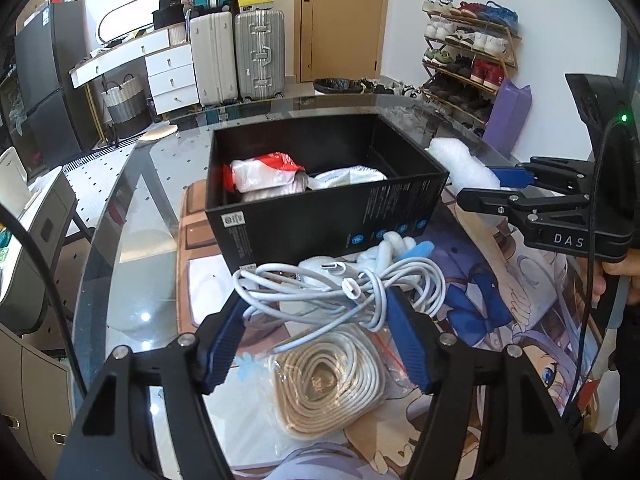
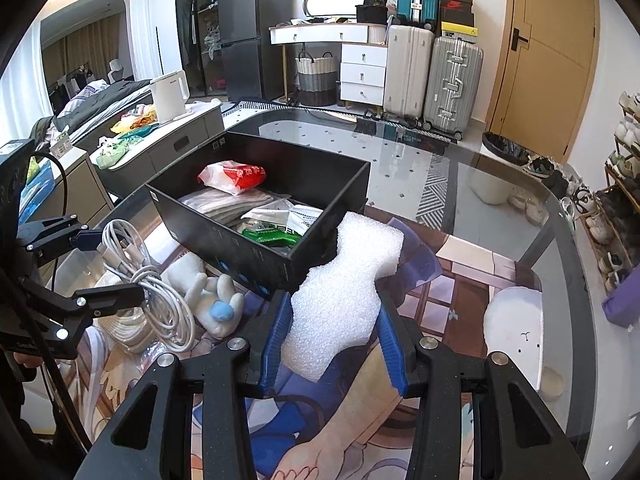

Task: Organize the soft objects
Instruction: 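Lift the foam piece over the box while the left tool carries the cables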

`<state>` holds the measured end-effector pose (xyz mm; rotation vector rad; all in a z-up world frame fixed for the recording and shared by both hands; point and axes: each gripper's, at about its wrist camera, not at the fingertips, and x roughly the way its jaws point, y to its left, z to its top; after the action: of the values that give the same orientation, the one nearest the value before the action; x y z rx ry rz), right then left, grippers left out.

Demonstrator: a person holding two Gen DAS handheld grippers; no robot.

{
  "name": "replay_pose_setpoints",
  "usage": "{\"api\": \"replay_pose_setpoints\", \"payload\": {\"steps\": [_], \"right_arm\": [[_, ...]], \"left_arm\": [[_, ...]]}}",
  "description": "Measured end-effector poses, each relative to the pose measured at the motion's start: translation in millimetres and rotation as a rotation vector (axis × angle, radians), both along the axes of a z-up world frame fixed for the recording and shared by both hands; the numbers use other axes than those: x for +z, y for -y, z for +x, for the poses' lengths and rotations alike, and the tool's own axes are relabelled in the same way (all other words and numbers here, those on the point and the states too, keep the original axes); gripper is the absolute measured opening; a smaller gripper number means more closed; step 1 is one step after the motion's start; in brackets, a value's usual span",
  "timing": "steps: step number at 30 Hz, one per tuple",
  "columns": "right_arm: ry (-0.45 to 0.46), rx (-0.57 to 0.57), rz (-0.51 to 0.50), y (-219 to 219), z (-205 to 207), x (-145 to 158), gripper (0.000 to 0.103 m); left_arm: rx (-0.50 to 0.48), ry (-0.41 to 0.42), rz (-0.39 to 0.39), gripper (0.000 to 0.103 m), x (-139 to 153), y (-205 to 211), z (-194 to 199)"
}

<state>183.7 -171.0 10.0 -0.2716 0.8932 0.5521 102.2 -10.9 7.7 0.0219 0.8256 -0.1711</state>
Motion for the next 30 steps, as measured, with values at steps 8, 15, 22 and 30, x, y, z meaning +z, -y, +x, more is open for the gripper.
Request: {"api": "replay_pose_setpoints", "payload": {"steps": [8,15,22,30], "right_arm": [[0.027,-0.005,0.004,2.0,-6.6,9.8,0.043],[0.057,-0.004,0.014,5.8,-14.6,24.3,0.043],[0.083,0.016,0.037,1.7,-20.3,37.8,0.043],[0.102,0.049,0.082,-6.5,-21.7,51.2,0.043]], "left_arm": [[0.010,0.029,-0.013,0.068,10.6,-3.1,-6.3],[0.021,0.060,-0.024,0.068,22.1,-8.7,-12.0],[0.038,0.093,-0.017,0.068,36.5,-11.9,-10.2],[0.057,0.130,-0.005,0.068,51.4,-12.6,-0.3]]}}
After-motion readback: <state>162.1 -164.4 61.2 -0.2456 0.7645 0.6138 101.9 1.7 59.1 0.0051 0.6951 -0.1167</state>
